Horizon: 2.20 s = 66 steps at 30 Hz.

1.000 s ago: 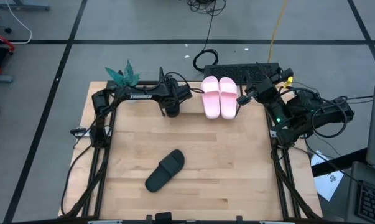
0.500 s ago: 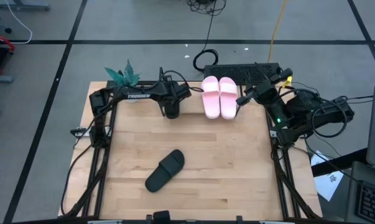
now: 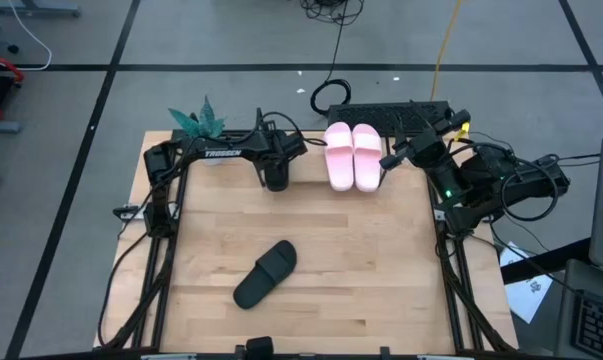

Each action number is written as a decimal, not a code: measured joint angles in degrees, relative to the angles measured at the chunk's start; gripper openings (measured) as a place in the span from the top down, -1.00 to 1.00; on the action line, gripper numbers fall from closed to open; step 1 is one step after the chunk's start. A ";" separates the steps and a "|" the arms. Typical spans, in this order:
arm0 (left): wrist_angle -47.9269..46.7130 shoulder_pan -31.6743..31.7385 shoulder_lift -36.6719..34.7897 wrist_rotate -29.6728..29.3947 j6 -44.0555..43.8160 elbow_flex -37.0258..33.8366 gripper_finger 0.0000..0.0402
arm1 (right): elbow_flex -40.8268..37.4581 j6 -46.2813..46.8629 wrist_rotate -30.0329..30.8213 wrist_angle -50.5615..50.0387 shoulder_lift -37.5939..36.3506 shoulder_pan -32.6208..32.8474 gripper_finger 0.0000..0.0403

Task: Pick and place slides into the shelf
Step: Put the left black slipper on the shelf

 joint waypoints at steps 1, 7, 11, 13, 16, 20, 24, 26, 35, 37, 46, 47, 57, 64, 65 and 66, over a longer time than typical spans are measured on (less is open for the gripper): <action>0.19 0.02 0.01 -0.04 -0.11 0.00 0.46 | 0.00 0.00 0.00 -0.01 0.00 0.00 0.06; 0.30 0.05 0.04 2.10 -1.76 0.00 0.43 | 0.00 0.00 -0.01 0.01 0.00 0.00 0.06; 0.32 0.07 0.07 2.34 -2.64 0.00 0.42 | 0.00 0.00 -0.02 -0.01 0.00 0.00 0.06; 0.28 0.07 0.09 2.61 -2.97 0.00 0.42 | 0.00 0.00 -0.02 0.01 0.00 0.00 0.06; -0.05 -0.13 0.09 4.16 -2.93 0.00 0.42 | 0.00 0.00 -0.02 0.02 0.00 0.00 0.06; -0.20 -0.63 0.13 4.03 -3.02 0.00 0.42 | 0.00 0.00 -0.02 0.00 0.00 0.00 0.06; -0.99 -0.96 0.15 4.09 -2.94 0.00 0.42 | 0.00 0.00 -0.02 -0.01 0.00 0.00 0.06; -0.99 -0.96 0.17 4.17 -2.80 0.00 0.42 | 0.00 0.02 -0.02 -0.01 0.00 0.00 0.06; -0.80 -0.95 0.17 4.80 -2.80 0.00 0.42 | 0.00 0.02 -0.03 0.00 0.00 0.00 0.06; -0.61 -0.71 0.17 5.26 -3.03 0.00 0.42 | 0.00 0.02 -0.04 0.01 0.00 0.00 0.06; -0.53 -0.34 0.17 5.67 -3.19 0.00 0.41 | 0.00 0.02 -0.04 -0.01 0.01 0.00 0.06; -0.55 -0.35 0.17 5.69 -3.17 0.00 0.40 | 0.00 0.02 -0.04 -0.01 0.00 0.00 0.06; -0.64 -0.47 0.17 5.67 -5.17 0.00 -0.02 | 0.00 0.02 -0.04 -0.01 0.00 0.00 0.06; -0.86 -1.23 0.17 3.94 -5.63 -0.02 -0.22 | 0.00 0.50 -0.05 -0.01 0.00 0.00 0.06; -0.86 -1.38 0.17 3.86 -5.64 -0.02 -0.23 | 0.00 1.03 -0.09 -0.01 0.00 0.00 0.06; -0.87 -1.54 0.17 3.67 -5.62 -0.03 -0.24 | 0.00 1.50 -0.18 -0.03 0.00 0.00 0.06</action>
